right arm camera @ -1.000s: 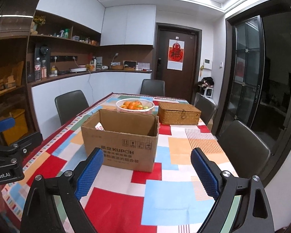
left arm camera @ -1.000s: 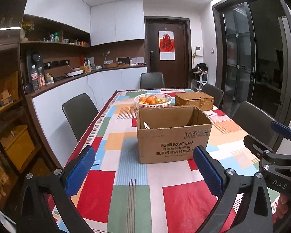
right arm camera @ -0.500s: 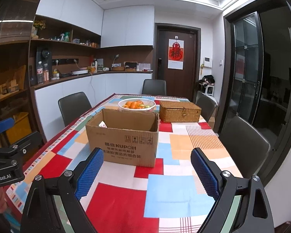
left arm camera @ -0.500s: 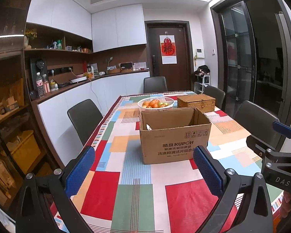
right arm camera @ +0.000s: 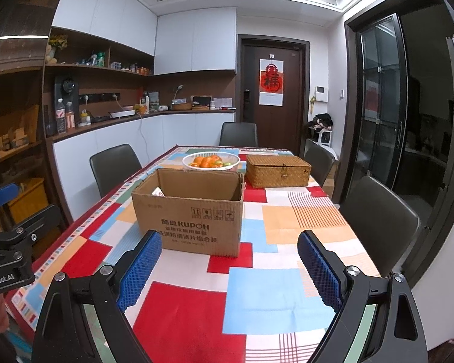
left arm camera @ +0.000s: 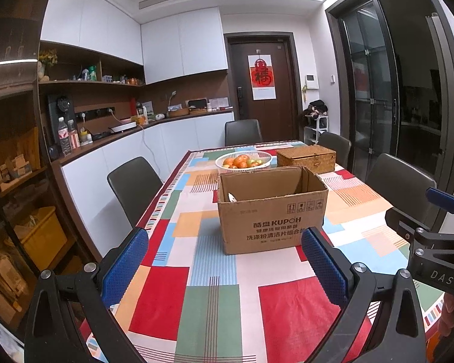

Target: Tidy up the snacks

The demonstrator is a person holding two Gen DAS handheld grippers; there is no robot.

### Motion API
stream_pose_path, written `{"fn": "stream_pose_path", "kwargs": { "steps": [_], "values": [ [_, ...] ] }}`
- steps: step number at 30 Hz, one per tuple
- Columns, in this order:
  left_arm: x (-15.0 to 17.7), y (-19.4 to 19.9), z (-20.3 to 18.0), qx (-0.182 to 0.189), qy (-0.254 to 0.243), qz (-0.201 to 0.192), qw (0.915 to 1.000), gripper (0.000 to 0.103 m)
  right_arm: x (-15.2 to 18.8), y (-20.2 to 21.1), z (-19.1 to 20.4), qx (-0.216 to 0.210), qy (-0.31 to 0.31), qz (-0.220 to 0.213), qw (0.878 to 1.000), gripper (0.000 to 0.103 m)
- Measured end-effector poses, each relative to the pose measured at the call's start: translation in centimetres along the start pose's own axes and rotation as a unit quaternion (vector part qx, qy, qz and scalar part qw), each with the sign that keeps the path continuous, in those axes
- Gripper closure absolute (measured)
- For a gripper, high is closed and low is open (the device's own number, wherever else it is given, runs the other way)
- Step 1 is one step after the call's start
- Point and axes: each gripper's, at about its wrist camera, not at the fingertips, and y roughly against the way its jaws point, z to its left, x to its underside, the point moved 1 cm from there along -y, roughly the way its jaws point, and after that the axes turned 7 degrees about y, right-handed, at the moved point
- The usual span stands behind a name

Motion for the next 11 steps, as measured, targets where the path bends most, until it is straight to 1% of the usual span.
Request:
{"fn": "stream_pose_path", "kwargs": {
  "steps": [11],
  "values": [
    [0.13,-0.13,0.00,0.001,0.002,0.006,1.0000,0.000,0.04,-0.11,-0.12,0.000,0.000,0.002,1.000,0.011]
  ]
}}
